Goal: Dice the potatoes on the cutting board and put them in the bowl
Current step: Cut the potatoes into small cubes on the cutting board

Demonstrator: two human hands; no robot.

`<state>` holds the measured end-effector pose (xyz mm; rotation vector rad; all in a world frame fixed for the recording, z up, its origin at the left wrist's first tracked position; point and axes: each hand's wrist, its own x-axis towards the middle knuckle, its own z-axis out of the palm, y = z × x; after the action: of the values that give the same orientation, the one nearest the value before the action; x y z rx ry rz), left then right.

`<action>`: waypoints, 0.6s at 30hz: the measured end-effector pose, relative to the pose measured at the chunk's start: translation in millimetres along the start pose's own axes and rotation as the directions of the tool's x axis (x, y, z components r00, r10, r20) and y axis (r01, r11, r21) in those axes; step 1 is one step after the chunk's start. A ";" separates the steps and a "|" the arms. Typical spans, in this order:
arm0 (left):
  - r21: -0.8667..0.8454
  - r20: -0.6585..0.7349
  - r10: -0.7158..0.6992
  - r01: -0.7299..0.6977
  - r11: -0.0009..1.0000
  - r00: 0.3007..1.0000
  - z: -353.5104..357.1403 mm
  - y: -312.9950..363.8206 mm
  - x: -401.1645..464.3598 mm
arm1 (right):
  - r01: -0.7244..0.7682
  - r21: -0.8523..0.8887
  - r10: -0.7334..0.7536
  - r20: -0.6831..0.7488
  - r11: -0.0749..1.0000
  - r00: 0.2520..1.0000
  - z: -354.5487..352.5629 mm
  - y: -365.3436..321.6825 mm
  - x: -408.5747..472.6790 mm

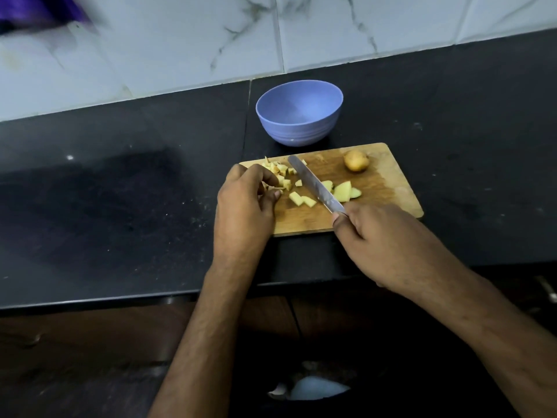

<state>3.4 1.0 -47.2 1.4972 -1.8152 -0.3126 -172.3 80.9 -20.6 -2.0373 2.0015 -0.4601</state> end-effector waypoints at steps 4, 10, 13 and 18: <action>0.007 0.029 0.083 -0.083 0.997 0.996 0.5 1.9 1.2 | 0.005 -0.013 -0.005 -0.015 1.000 1.000 0.0 0.4 -0.8; 0.172 0.175 0.172 -0.202 0.964 0.970 0.2 8.0 -7.2 | 0.011 -0.004 -0.011 -0.034 1.000 0.999 2.9 2.0 -1.6; 0.160 0.173 0.140 -0.168 0.973 0.975 -1.3 7.3 -8.3 | 0.011 0.004 -0.011 -0.033 1.000 0.999 3.6 2.1 -2.1; 0.107 0.135 0.103 -0.118 0.987 0.985 -2.6 5.6 -11.9 | 0.022 -0.001 -0.022 -0.038 1.000 0.999 4.9 4.3 -2.1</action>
<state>1.5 14.3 -46.7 1.4753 -2.0410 -0.2592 -174.3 82.7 -26.8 -2.0678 2.0029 -0.5069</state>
